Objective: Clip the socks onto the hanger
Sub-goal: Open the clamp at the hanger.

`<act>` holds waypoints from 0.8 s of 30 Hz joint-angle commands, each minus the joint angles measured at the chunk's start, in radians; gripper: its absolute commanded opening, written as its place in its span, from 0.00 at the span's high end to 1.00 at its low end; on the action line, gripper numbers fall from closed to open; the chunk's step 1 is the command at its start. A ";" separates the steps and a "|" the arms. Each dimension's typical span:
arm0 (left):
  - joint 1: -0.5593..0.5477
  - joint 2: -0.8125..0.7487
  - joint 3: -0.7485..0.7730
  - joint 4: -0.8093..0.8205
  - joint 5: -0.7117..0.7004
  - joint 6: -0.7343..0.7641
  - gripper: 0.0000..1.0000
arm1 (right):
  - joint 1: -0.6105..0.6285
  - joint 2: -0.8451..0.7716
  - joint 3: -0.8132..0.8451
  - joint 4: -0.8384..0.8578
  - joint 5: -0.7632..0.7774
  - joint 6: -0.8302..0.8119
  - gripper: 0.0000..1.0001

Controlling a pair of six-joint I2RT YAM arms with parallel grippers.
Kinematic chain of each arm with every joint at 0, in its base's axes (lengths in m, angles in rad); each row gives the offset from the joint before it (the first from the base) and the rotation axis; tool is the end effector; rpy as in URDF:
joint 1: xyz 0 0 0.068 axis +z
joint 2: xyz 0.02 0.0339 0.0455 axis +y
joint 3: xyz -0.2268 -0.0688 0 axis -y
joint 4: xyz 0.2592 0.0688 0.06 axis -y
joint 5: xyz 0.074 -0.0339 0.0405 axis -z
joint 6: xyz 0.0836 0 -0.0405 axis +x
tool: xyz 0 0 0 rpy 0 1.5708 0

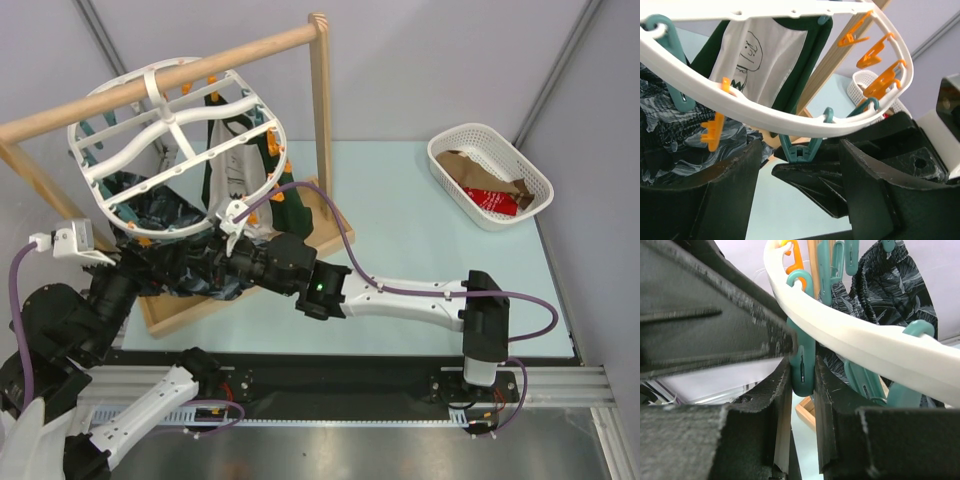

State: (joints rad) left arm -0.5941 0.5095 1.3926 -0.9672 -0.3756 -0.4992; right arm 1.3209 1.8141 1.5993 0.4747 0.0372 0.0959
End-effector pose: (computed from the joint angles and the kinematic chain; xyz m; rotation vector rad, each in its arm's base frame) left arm 0.0929 -0.0258 0.4497 -0.2097 1.6619 -0.5206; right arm 0.1249 0.4768 0.3775 -0.7813 1.1711 1.1711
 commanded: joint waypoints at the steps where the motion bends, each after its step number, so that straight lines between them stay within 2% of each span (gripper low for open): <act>1: 0.002 -0.008 -0.010 0.065 -0.035 -0.050 0.32 | -0.002 -0.055 -0.010 0.039 0.004 0.002 1.00; 11: 0.002 0.017 -0.030 0.105 -0.039 -0.081 0.38 | -0.002 -0.067 -0.025 0.051 -0.005 0.005 1.00; 15: 0.002 -0.026 -0.082 0.185 -0.033 -0.078 0.40 | -0.006 -0.062 -0.024 0.051 -0.017 0.013 1.00; 19: 0.002 -0.040 -0.115 0.246 -0.016 -0.067 0.46 | -0.012 -0.064 -0.032 0.056 -0.025 0.028 1.00; 24: 0.002 -0.037 -0.116 0.232 -0.048 -0.061 0.56 | -0.014 -0.062 -0.027 0.048 -0.028 0.031 1.00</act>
State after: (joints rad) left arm -0.5953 0.4747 1.2751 -0.7990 -0.3801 -0.5598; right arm 1.3113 1.7874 1.5700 0.5003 0.0143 0.1165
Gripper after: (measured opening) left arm 0.449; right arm 0.242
